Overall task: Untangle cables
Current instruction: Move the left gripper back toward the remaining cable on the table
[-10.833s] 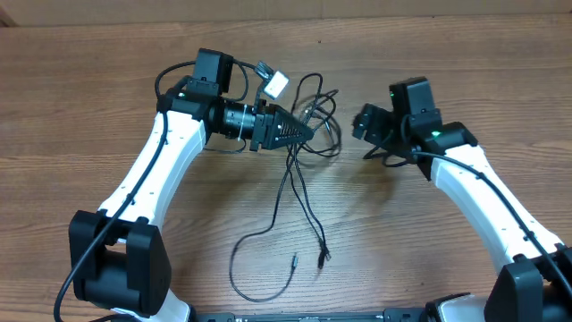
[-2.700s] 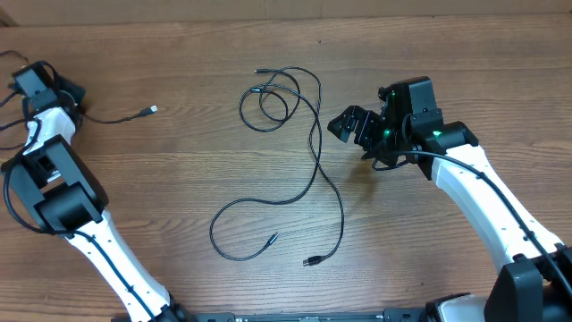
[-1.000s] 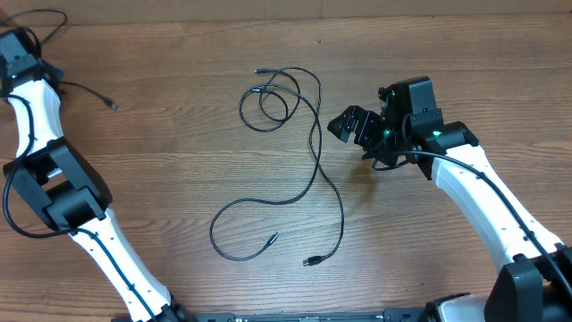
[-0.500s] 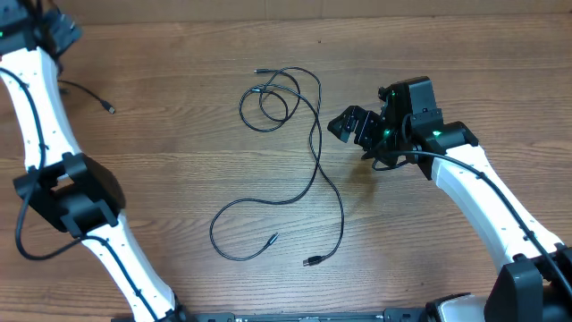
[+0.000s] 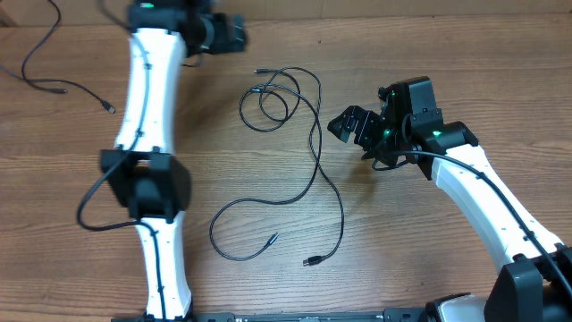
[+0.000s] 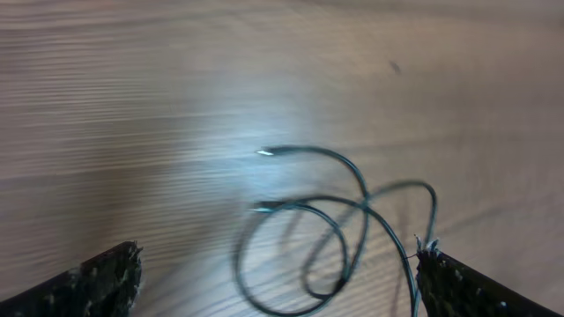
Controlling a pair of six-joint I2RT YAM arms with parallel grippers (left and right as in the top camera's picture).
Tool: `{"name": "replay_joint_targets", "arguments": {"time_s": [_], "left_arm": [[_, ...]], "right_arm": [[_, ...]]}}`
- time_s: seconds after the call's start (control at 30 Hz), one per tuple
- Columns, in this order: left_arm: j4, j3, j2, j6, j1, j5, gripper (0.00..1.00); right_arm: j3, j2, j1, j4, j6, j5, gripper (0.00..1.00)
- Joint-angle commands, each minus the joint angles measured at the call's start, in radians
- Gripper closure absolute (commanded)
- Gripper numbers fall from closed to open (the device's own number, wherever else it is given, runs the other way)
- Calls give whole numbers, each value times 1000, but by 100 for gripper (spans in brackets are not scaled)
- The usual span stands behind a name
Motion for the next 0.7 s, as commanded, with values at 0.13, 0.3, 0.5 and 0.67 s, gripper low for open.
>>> {"name": "replay_joint_targets", "arguments": {"time_s": [0.13, 0.3, 0.5, 0.67], "left_arm": [[-5, -8, 113, 66, -167, -140, 0], [-41, -8, 175, 40, -211, -142, 0], [-108, -10, 224, -69, -216, -141, 13], [-136, -10, 272, -121, -219, -141, 32]], "right_arm": [[5, 3, 5, 4, 0, 7, 0], [5, 3, 5, 4, 0, 8, 0], [5, 3, 5, 4, 0, 8, 0], [5, 3, 5, 4, 0, 8, 0]]}}
